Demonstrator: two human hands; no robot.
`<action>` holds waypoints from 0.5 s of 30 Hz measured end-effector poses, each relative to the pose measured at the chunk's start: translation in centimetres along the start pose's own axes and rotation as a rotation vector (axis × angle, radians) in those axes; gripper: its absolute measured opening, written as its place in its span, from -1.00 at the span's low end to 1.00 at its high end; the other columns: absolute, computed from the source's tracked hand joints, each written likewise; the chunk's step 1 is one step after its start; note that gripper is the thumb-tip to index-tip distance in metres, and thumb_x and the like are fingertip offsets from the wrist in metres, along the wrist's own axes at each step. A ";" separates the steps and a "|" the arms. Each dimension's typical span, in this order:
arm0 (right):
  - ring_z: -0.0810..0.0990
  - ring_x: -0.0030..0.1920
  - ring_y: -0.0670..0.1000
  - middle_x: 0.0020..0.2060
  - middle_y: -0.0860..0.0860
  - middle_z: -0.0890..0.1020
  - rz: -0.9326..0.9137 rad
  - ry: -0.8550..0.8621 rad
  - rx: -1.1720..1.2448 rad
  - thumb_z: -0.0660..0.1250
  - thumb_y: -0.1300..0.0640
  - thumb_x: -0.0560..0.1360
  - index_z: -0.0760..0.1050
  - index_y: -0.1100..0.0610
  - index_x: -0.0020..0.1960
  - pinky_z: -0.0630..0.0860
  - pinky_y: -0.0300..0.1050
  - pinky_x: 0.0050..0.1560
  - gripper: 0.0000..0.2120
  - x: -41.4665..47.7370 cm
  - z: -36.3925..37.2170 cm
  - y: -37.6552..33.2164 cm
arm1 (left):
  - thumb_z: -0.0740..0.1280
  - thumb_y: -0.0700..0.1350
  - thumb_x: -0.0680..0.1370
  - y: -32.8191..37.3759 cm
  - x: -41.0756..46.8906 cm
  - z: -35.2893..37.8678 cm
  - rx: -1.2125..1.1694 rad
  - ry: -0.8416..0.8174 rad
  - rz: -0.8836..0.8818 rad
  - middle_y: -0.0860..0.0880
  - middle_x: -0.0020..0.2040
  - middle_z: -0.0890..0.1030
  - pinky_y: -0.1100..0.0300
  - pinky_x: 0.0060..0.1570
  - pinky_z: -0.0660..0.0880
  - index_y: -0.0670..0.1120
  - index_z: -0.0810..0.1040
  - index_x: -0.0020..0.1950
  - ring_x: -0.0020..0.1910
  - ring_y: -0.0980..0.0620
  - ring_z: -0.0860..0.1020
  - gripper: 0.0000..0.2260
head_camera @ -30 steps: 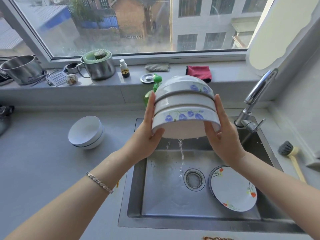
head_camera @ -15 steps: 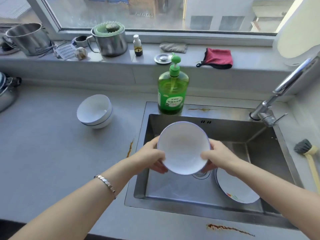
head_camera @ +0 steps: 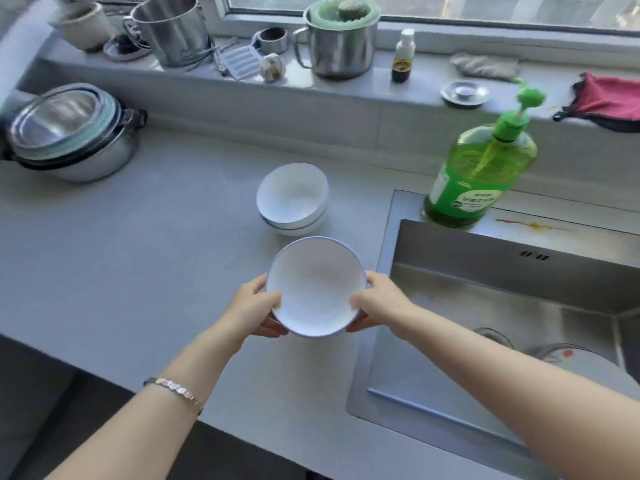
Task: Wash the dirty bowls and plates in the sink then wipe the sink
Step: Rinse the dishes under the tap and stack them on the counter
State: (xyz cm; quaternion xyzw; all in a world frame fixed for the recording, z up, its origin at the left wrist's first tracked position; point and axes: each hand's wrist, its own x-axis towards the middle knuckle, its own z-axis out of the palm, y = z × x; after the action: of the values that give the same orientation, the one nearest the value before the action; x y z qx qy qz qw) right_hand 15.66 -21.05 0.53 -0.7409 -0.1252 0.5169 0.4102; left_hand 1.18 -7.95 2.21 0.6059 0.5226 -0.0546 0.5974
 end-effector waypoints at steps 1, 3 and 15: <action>0.58 -0.39 0.09 -0.26 0.09 0.55 0.008 -0.011 0.014 0.09 0.42 0.40 0.42 0.09 0.05 0.63 -0.05 -0.32 -0.65 0.9 1.3 -0.5 | 0.20 -0.24 0.37 -0.2 0.7 -1.2 -0.002 0.021 -0.014 -0.11 -0.29 0.58 0.19 -0.36 0.59 -0.01 0.47 0.20 -0.47 -0.08 0.61 -0.59; 0.56 -0.39 0.09 -0.31 0.05 0.54 0.022 -0.018 0.022 0.08 0.41 0.40 0.42 0.06 0.03 0.64 0.02 -0.25 -0.65 2.5 3.4 -1.2 | 0.13 -0.31 0.46 -0.7 2.0 -3.1 -0.009 0.052 -0.039 -0.10 -0.25 0.56 0.19 -0.35 0.58 -0.02 0.48 0.17 -0.49 -0.07 0.60 -0.64; 0.57 -0.33 0.12 -0.25 0.10 0.55 0.020 -0.063 0.096 0.21 0.27 0.47 0.44 0.10 0.20 0.64 0.04 -0.14 -0.68 5.7 7.7 -4.0 | 0.18 -0.10 0.58 -2.8 4.5 -6.6 0.008 0.232 0.079 -0.08 0.09 0.55 0.04 -0.04 0.49 0.05 0.31 0.37 -0.06 -0.15 0.57 -0.65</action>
State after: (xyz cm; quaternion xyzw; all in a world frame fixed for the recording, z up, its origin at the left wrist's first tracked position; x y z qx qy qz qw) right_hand 12.37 -11.37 -1.32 -0.7051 -0.1055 0.5494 0.4358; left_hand -2.46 -0.97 -0.90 0.6305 0.5637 0.0371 0.5323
